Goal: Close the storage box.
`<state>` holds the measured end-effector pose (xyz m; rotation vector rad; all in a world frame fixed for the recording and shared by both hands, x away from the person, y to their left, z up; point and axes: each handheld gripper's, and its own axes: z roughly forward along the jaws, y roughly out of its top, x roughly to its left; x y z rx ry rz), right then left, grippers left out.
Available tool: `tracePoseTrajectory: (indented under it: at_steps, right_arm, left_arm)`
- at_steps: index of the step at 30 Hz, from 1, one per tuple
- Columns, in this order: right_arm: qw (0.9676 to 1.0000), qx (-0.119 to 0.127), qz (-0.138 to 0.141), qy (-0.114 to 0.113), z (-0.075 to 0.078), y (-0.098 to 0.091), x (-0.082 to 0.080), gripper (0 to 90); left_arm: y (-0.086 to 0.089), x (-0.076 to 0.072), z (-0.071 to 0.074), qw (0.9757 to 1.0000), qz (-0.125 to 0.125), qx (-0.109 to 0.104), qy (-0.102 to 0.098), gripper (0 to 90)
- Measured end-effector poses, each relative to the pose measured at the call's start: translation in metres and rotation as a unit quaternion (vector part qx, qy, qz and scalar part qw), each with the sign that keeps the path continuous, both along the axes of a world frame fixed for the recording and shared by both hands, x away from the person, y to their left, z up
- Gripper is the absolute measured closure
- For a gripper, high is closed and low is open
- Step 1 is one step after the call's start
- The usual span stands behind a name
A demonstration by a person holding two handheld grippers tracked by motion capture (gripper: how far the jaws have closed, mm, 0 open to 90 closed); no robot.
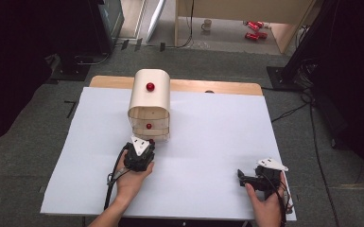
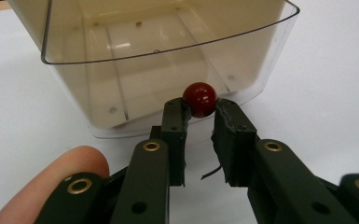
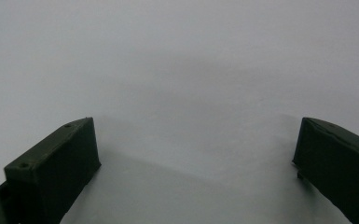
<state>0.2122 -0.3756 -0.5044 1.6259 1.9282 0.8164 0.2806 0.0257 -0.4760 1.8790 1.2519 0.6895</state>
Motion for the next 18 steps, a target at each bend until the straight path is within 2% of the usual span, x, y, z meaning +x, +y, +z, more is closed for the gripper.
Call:
tracePoseTrajectory:
  at_steps: [7,18]
  right_arm:
    - [1.0000,0.000,0.000,0.000,0.0000,0.0000,0.0000,0.0]
    - [1.0000,0.000,0.000,0.000,0.0000,0.0000,0.0000,0.0]
  left_arm:
    - [-0.0011,0.0067,0.0010,1.0000,0.002,0.001,0.003,75.1]
    - [-0.0010,0.0088,0.0011,1.0000,0.002,0.000,0.006,74.6]
